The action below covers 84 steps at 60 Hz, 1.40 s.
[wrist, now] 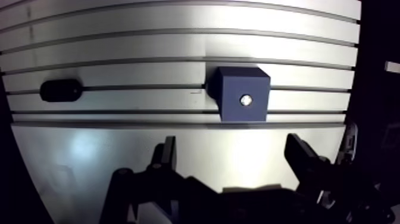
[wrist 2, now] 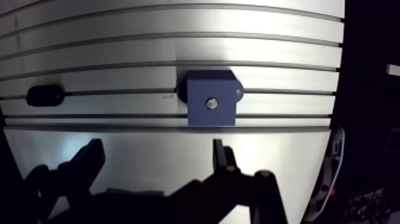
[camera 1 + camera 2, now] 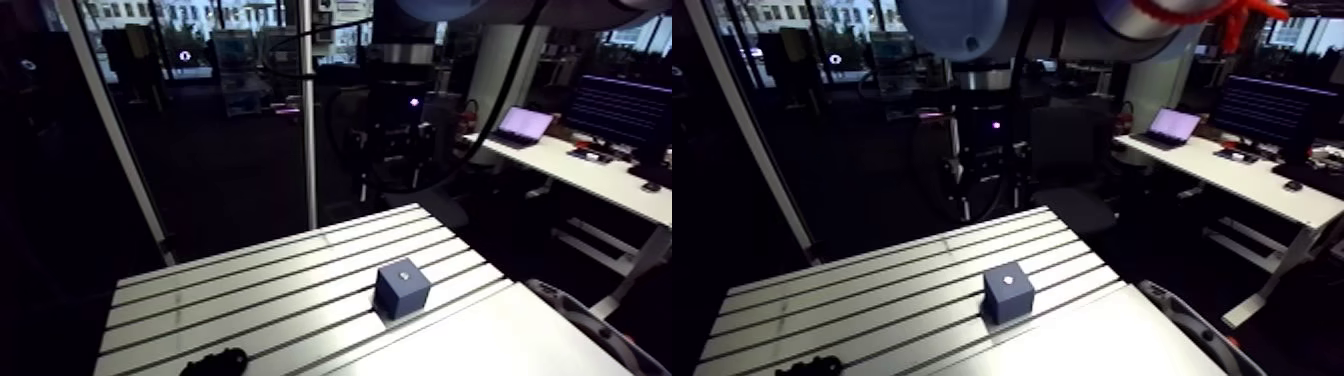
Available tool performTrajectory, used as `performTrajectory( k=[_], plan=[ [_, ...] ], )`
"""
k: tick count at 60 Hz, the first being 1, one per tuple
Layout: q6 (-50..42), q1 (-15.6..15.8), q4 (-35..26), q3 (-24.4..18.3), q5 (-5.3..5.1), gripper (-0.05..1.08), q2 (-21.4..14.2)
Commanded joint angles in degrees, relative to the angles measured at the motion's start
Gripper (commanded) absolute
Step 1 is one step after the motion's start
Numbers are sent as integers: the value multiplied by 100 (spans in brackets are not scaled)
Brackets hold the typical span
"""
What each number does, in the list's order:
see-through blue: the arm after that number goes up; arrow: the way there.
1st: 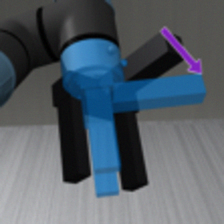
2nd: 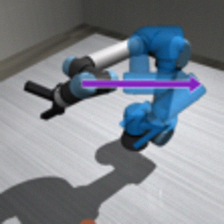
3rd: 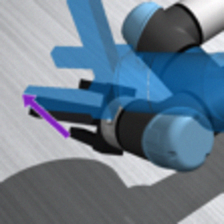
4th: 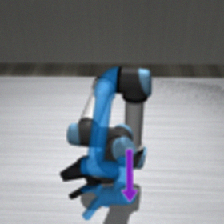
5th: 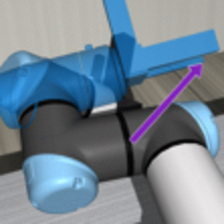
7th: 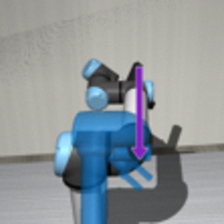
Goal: Pick up the M10 bolt and insert it into the hex recess until seated.
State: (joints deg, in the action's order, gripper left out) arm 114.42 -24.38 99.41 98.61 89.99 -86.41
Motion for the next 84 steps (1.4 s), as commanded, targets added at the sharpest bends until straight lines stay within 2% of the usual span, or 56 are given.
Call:
performTrajectory(
  k=[1,5,8,14,26,36,43,46,52,84],
  plan=[
    [-683,491,-877,-714,-83,2,-20],
    [-712,519,-1148,-878,-83,2,-20],
    [-785,601,-1363,-997,-42,2,-29],
    [-945,809,-1385,-1157,-23,2,-20],
    [-1127,990,-1386,-1343,12,2,15],
    [-1164,1142,-1393,-1513,108,2,56],
    [-1163,1203,-1403,-1566,135,2,85],
    [-1163,1310,-1412,-1594,144,2,109],
    [-1163,1509,-1403,-1595,232,2,189],
    [-1163,1689,-1377,-1604,225,2,268]
  ],
)
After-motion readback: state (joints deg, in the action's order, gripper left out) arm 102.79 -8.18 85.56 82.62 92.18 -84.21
